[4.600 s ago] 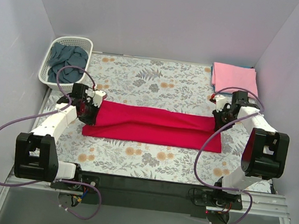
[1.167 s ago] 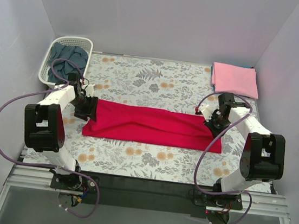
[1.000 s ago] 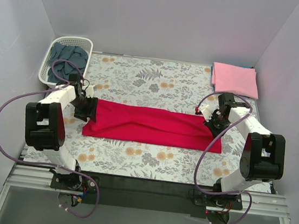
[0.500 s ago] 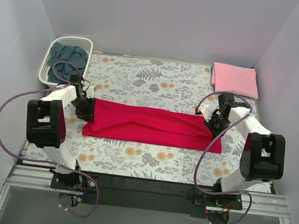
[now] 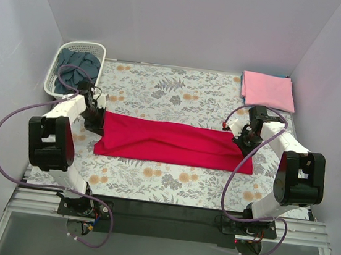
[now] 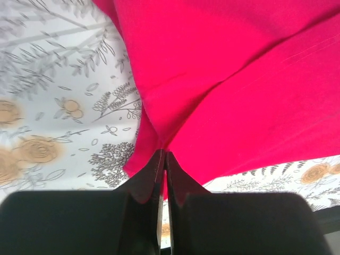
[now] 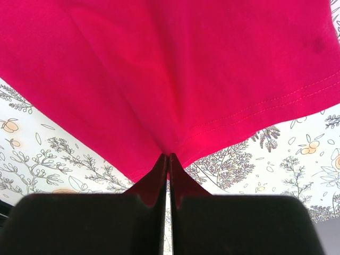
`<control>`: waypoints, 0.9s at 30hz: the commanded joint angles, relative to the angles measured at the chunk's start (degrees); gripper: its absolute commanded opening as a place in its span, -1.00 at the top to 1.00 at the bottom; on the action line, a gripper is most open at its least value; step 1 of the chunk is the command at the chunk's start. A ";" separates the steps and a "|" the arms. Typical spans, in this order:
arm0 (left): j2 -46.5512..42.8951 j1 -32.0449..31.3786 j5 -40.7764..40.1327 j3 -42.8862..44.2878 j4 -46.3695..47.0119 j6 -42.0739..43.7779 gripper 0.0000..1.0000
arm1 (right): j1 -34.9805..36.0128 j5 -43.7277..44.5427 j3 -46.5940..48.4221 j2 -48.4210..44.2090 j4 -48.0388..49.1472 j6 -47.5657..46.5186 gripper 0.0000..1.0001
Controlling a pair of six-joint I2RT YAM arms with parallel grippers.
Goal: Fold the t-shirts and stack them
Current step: Fold the tshirt
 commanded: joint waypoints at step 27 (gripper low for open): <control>5.49 0.15 7.09 40.80 -0.82 0.16 1.00 | 0.11 4.14 32.89 14.27 1.83 -1.15 0.97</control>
